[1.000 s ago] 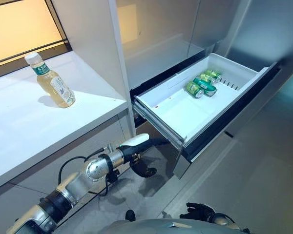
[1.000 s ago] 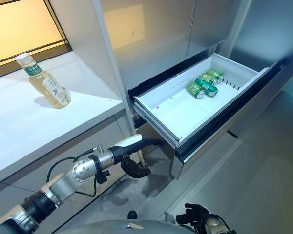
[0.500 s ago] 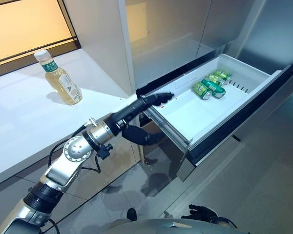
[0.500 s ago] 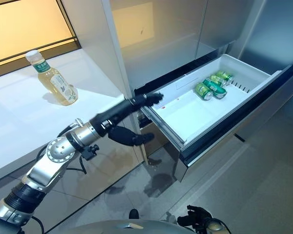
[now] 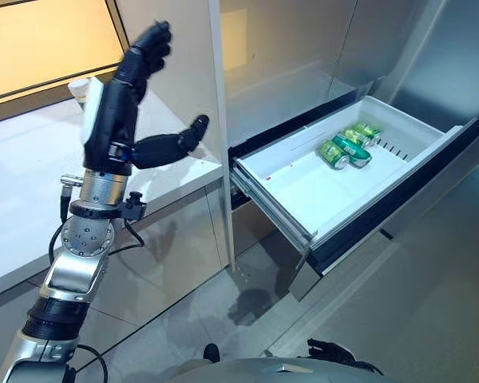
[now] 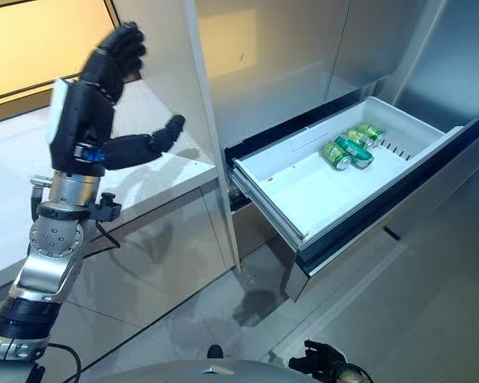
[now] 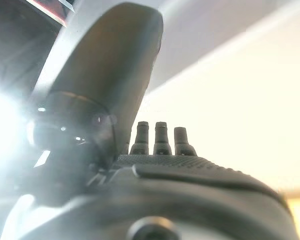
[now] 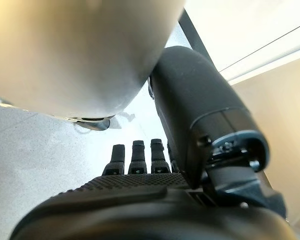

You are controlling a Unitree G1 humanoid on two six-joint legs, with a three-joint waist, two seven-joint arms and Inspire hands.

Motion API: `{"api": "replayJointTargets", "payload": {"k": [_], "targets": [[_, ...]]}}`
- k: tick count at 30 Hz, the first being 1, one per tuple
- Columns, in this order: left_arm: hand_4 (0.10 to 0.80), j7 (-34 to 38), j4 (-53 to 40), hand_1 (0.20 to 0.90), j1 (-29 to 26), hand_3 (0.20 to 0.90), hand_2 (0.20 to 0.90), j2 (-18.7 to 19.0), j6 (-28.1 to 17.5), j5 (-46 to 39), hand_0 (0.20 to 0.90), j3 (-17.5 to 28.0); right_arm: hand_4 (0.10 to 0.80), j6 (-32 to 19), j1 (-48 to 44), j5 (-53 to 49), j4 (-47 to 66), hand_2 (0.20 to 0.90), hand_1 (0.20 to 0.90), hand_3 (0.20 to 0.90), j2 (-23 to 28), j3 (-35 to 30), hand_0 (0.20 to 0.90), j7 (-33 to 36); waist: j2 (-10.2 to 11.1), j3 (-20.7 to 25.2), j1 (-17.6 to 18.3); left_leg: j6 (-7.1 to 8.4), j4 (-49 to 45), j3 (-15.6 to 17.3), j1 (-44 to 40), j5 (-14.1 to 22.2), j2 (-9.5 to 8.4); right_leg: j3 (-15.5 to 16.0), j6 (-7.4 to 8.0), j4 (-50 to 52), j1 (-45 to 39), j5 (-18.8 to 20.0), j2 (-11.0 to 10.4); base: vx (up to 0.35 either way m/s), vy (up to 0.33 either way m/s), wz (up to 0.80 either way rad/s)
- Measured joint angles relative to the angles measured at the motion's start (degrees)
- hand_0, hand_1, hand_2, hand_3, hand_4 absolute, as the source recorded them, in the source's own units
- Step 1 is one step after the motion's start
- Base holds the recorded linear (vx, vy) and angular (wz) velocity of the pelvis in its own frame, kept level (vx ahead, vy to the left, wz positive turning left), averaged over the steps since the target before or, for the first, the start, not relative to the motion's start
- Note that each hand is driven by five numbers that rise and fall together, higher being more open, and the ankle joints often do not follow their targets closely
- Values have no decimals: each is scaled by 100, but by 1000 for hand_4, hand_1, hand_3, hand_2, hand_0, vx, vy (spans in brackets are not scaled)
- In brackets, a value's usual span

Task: Put drinks into fridge and close the fridge

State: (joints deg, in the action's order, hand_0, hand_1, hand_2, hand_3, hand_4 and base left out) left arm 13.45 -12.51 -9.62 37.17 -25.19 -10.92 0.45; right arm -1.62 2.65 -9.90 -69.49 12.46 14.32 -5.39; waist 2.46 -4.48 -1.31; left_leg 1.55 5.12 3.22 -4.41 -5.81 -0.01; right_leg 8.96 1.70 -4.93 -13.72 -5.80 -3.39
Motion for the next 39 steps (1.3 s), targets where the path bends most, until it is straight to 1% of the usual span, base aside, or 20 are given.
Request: {"api": "replayJointTargets", "payload": {"k": [3,5,7,10,16,20,26,32,37,39], "targets": [[800,621,47,900,0,900,900,-7,11,295,900,241,800,10,13,9,2,900,900,900,-3,-7,900,-9,17,38,-5,0,0,1,-2,0,-1,-5,0,1,0,0,0,0,0,0],[800,912,178,900,0,900,900,-7,65,498,900,357,800,19,23,20,2,900,900,900,-3,-8,900,-10,6,72,-3,0,0,3,-3,0,-1,-7,0,1,0,0,-1,0,0,0],[800,1179,377,900,1,900,900,-7,287,636,900,450,800,20,50,41,3,900,900,900,-2,-21,900,-11,-8,118,-3,0,0,5,-3,0,1,-9,0,1,0,0,0,0,0,0],[800,1450,657,900,29,900,900,-10,636,644,900,454,800,29,60,44,6,900,900,900,-3,-46,900,-14,-10,127,-5,0,0,9,-10,0,4,-18,-3,3,-1,2,2,0,0,0],[800,1494,1011,900,37,900,900,-59,1374,632,900,448,800,71,61,46,35,900,900,900,-4,-53,900,-20,-6,130,3,-1,0,17,-13,0,3,-26,-3,2,0,5,-1,0,0,0],[800,1614,1197,900,37,900,900,-69,1638,628,900,440,800,145,44,50,44,900,900,900,-3,-57,900,-47,-6,130,17,-1,0,24,-17,0,5,-31,-3,2,-1,6,-1,0,0,0],[800,1760,1561,900,37,900,900,-73,1872,499,900,440,800,201,31,55,45,900,900,900,-3,-58,900,-103,-7,130,42,0,2,35,-81,0,7,-41,-4,1,-58,6,-1,0,0,0],[800,1783,1577,900,37,900,900,-167,2043,322,900,436,800,248,28,55,55,900,900,900,-4,-59,900,-106,-5,133,60,0,20,46,-91,1,12,-55,-2,2,-62,17,1,0,0,0],[800,1709,1653,900,36,900,900,-168,2228,-160,900,434,800,289,-14,56,62,900,900,900,-4,-59,900,-116,-10,138,142,-1,3,53,-93,0,11,-61,-2,3,-62,19,-1,0,0,0],[800,1632,1842,900,32,900,900,-203,2302,-330,900,432,800,294,-16,57,65,900,900,900,-4,-59,900,-117,-24,151,165,-1,3,63,-97,0,13,-67,-2,3,-62,20,-1,0,0,0]]}}
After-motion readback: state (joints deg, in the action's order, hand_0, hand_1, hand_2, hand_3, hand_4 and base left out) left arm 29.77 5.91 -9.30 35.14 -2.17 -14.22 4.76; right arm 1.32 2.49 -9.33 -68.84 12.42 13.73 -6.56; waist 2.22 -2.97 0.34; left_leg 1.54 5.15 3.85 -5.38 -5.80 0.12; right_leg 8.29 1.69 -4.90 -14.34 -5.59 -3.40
